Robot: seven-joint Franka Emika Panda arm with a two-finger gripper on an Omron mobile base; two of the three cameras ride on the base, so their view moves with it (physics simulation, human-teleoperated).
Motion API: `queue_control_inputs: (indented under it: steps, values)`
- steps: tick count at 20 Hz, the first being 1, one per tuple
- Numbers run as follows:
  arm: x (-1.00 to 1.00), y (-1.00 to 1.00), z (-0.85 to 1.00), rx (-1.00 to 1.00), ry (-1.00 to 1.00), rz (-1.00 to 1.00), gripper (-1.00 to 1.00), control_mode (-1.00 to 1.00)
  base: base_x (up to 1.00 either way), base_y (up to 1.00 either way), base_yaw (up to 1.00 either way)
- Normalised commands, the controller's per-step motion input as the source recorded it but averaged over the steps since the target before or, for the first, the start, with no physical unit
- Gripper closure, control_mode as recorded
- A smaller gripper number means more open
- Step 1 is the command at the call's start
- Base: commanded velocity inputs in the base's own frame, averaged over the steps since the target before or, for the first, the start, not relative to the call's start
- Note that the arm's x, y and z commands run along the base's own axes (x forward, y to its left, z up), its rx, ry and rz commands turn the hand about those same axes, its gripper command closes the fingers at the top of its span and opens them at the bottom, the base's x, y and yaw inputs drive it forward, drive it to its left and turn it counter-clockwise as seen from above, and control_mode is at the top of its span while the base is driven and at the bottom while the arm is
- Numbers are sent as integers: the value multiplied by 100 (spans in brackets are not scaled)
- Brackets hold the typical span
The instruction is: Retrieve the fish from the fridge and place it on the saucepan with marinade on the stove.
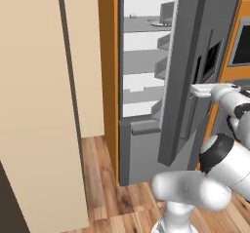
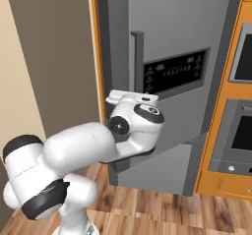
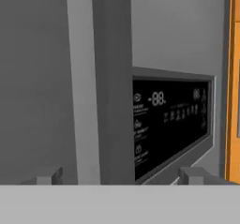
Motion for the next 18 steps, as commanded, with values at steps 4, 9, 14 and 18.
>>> queue_control_inputs:
  steps: [4, 9, 14, 18]
  values:
    - [-75, 7, 7, -1, 0, 0, -100, -100, 0, 0, 0]
    - [-71, 83, 5, -1, 0, -18, -100, -100, 0, 0, 0]
    - [-32, 100, 3, 0, 0, -37, -100, -100, 0, 0, 0]
    - [-2, 95, 0, 0, -3, -49, -100, -100, 0, 0, 0]
